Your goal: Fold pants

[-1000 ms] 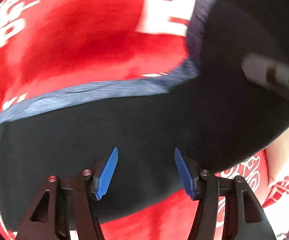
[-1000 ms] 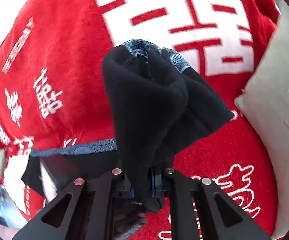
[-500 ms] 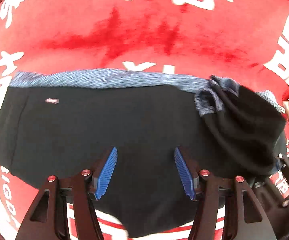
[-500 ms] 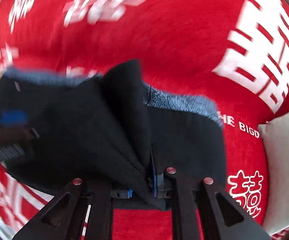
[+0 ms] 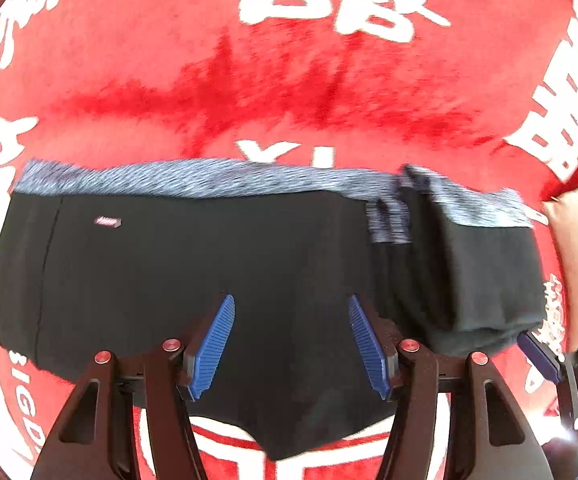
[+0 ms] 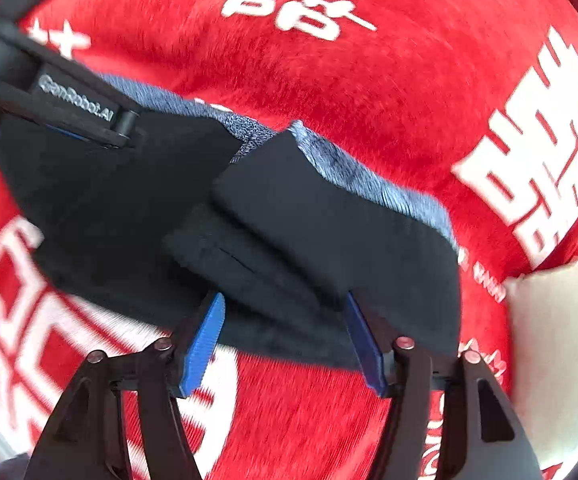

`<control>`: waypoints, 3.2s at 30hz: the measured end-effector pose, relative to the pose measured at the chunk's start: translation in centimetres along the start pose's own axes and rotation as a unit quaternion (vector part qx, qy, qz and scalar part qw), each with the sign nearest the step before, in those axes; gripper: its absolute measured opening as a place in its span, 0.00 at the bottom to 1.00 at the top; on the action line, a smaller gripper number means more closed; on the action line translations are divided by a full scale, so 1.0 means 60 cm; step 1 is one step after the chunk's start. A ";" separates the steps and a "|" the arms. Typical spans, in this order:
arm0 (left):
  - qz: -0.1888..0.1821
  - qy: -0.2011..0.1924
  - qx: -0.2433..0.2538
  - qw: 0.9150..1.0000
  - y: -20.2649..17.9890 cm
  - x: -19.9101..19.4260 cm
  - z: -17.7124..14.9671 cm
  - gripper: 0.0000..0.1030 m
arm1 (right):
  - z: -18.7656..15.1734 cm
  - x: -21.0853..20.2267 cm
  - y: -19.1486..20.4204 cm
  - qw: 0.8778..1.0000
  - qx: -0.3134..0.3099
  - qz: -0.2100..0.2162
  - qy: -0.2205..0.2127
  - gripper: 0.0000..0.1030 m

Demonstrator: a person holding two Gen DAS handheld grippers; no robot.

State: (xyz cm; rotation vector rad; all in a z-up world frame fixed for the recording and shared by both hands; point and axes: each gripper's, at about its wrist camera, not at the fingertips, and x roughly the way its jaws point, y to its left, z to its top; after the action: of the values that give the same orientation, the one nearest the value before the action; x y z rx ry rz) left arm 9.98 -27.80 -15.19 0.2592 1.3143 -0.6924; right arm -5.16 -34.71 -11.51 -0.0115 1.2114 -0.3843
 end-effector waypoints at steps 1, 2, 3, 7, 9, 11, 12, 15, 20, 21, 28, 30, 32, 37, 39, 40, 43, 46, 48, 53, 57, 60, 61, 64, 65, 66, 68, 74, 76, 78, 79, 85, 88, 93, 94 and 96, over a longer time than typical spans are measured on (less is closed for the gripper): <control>-0.009 0.002 0.007 1.000 -0.010 -0.004 0.002 0.60 | -0.003 -0.007 -0.021 1.000 0.023 0.008 0.002 0.66; -0.023 0.003 0.015 1.000 -0.022 -0.008 0.005 0.61 | -0.007 -0.011 -0.047 0.999 0.047 0.011 0.002 0.66; -0.034 0.004 0.022 0.999 -0.032 -0.011 0.007 0.67 | -0.011 -0.016 -0.068 0.997 0.070 0.011 0.000 0.66; -0.080 -0.004 0.049 0.996 -0.080 -0.024 0.016 0.83 | -0.022 -0.021 -0.167 0.986 0.166 -0.006 -0.001 0.67; -0.092 0.001 0.065 0.994 -0.101 -0.021 0.021 0.83 | -0.029 -0.008 -0.211 0.979 0.203 -0.015 0.015 0.67; -0.108 0.011 0.071 0.991 -0.116 -0.014 0.024 0.83 | -0.045 -0.003 -0.238 0.971 0.239 -0.011 0.027 0.67; -0.117 0.019 0.072 0.990 -0.121 -0.010 0.024 0.83 | -0.050 0.000 -0.246 0.968 0.250 -0.006 0.031 0.67; -0.133 0.040 0.065 0.988 -0.130 0.011 0.027 0.83 | -0.070 0.001 -0.250 0.964 0.262 0.004 0.044 0.67; -0.143 0.058 0.042 0.987 -0.134 0.042 0.035 0.83 | -0.088 0.003 -0.240 0.962 0.266 0.020 0.051 0.67; -0.146 0.061 0.038 0.987 -0.136 0.046 0.036 0.82 | -0.090 0.002 -0.239 0.962 0.268 0.022 0.052 0.67; -0.177 0.114 0.034 0.977 -0.143 0.063 0.031 0.05 | -0.097 0.007 -0.270 0.955 0.289 0.026 0.053 0.66; -0.187 0.101 0.045 0.976 -0.150 0.043 0.031 0.05 | -0.098 0.005 -0.277 0.954 0.292 0.027 0.063 0.63; -0.188 0.094 0.059 0.976 -0.156 0.025 0.029 0.05 | -0.099 0.004 -0.282 0.953 0.295 0.028 0.065 0.62; -0.165 0.094 0.074 0.979 -0.138 0.015 0.010 0.05 | -0.099 -0.004 -0.290 0.952 0.298 0.029 0.067 0.62; -0.162 0.105 0.058 0.980 -0.117 0.029 0.001 0.05 | -0.098 -0.006 -0.291 0.952 0.298 0.034 0.065 0.62; -0.161 0.107 0.053 0.980 -0.111 0.034 -0.001 0.05 | -0.097 -0.005 -0.293 0.952 0.298 0.036 0.063 0.62; -0.166 0.110 0.039 0.979 -0.097 0.049 -0.008 0.05 | -0.090 0.002 -0.305 0.951 0.300 0.047 0.055 0.62; -0.163 0.106 0.046 0.980 -0.097 0.052 -0.013 0.05 | -0.066 0.012 -0.321 0.950 0.301 0.075 0.033 0.61; -0.162 0.105 0.051 0.980 -0.096 0.051 -0.014 0.05 | -0.043 0.021 -0.319 0.951 0.291 0.100 0.022 0.56; -0.141 0.097 0.047 0.984 -0.086 0.048 -0.009 0.05 | -0.006 0.087 -0.243 0.963 0.238 0.113 0.061 0.55; -0.108 0.087 0.047 0.989 -0.082 0.029 0.003 0.05 | 0.004 0.098 -0.232 0.962 0.247 0.102 0.059 0.57; -0.072 0.067 0.066 0.993 -0.090 0.002 0.011 0.05 | 0.002 0.096 -0.231 0.965 0.235 0.105 0.055 0.57; -0.070 0.063 0.068 0.993 -0.093 -0.003 0.014 0.05 | 0.001 0.093 -0.229 0.966 0.229 0.105 0.054 0.57; -0.080 0.049 0.069 0.993 -0.112 -0.020 0.027 0.05 | 0.003 0.094 -0.228 0.968 0.220 0.110 0.057 0.57; -0.083 0.044 0.070 0.993 -0.119 -0.021 0.033 0.05 | 0.004 0.094 -0.229 0.967 0.221 0.112 0.058 0.57; -0.081 0.037 0.074 0.993 -0.130 -0.019 0.041 0.05 | 0.004 0.091 -0.229 0.967 0.221 0.114 0.058 0.57; -0.073 0.029 0.078 0.994 -0.151 -0.005 0.056 0.05 | 0.004 0.090 -0.229 0.968 0.216 0.115 0.057 0.57; -0.021 0.053 0.055 0.997 -0.163 0.091 0.060 0.05 | -0.005 0.084 -0.241 0.966 0.213 0.135 0.055 0.58; -0.031 0.050 0.047 0.997 -0.152 0.101 0.044 0.05 | -0.009 0.077 -0.254 0.963 0.220 0.150 0.051 0.58; -0.028 0.044 0.055 0.997 -0.154 0.096 0.034 0.05 | -0.012 0.068 -0.278 0.954 0.248 0.163 0.038 0.59; -0.024 0.042 0.061 0.997 -0.157 0.094 0.030 0.05 | -0.011 0.064 -0.289 0.951 0.261 0.160 0.031 0.56; -0.016 0.031 0.073 0.997 -0.161 0.091 0.016 0.05 | 0.021 0.114 -0.368 0.911 0.368 0.183 0.031 0.18; -0.018 0.027 0.069 0.997 -0.159 0.092 0.019 0.05 | 0.035 0.140 -0.375 0.914 0.361 0.182 0.037 0.18; -0.012 0.014 0.076 0.997 -0.161 0.091 0.011 0.05 | 0.045 0.174 -0.355 0.934 0.308 0.169 0.066 0.18; -0.011 0.013 0.075 0.997 -0.161 0.091 0.010 0.05 | 0.053 0.176 -0.348 0.939 0.297 0.162 0.063 0.18; -0.010 0.011 0.075 0.997 -0.163 0.089 0.006 0.05 | 0.062 0.170 -0.331 0.953 0.260 0.139 0.063 0.18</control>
State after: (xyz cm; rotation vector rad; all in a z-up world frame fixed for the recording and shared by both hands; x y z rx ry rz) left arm 4.88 -37.27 -18.13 0.3753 1.2886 -0.8079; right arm -4.40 -57.04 -15.24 0.6408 1.1848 -0.4509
